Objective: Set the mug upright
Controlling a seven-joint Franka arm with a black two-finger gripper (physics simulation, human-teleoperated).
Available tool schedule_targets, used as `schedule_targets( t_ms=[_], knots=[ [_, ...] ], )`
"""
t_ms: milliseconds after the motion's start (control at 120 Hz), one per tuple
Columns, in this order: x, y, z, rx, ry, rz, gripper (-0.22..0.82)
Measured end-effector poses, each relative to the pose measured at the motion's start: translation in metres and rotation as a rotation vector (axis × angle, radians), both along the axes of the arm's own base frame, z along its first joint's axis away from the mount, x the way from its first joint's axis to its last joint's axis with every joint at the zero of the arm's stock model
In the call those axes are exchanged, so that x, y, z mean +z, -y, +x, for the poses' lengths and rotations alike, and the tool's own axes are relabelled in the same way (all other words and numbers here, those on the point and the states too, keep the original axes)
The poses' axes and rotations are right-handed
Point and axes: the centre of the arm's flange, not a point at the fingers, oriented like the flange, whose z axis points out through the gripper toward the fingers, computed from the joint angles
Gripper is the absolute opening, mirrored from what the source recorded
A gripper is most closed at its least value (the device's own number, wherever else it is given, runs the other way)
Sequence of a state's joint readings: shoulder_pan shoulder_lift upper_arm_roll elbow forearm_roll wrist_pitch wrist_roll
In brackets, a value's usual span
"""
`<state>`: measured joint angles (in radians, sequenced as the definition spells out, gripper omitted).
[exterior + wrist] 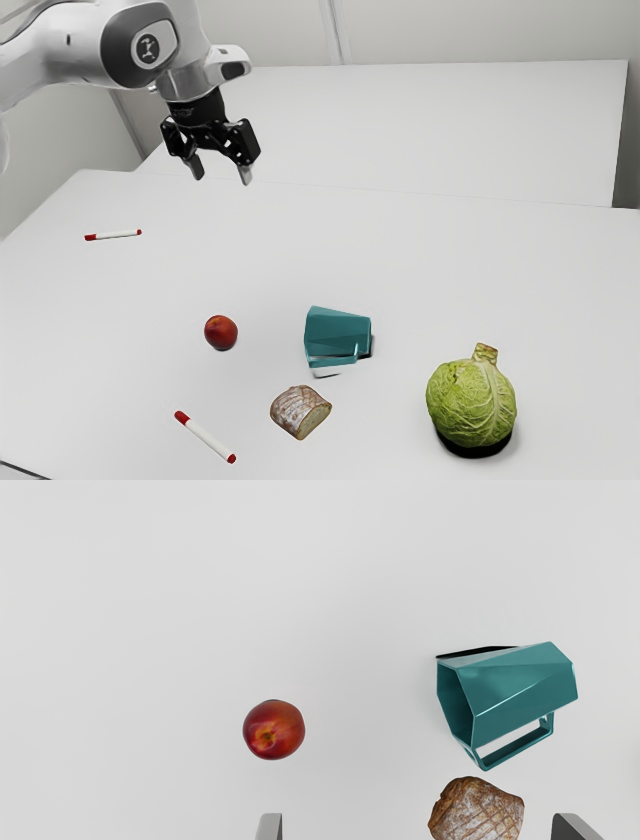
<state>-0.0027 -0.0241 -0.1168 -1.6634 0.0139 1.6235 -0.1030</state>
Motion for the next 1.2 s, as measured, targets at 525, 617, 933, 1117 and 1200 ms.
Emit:
schedule_targets(
  t_ms=[525, 617, 933, 1117, 1200],
  knots=[
    [-0.058, 0.011, -0.029, 0.015, -0.058, -0.085, 0.59],
    [-0.079, 0.011, -0.034, 0.036, -0.063, -0.134, 0.59],
    [-0.164, 0.014, -0.046, 0.125, -0.033, -0.348, 0.59],
    [-0.202, 0.011, -0.051, 0.193, 0.013, -0.470, 0.59],
    [-0.209, 0.010, -0.049, 0.205, 0.040, -0.501, 0.59]
  ],
)
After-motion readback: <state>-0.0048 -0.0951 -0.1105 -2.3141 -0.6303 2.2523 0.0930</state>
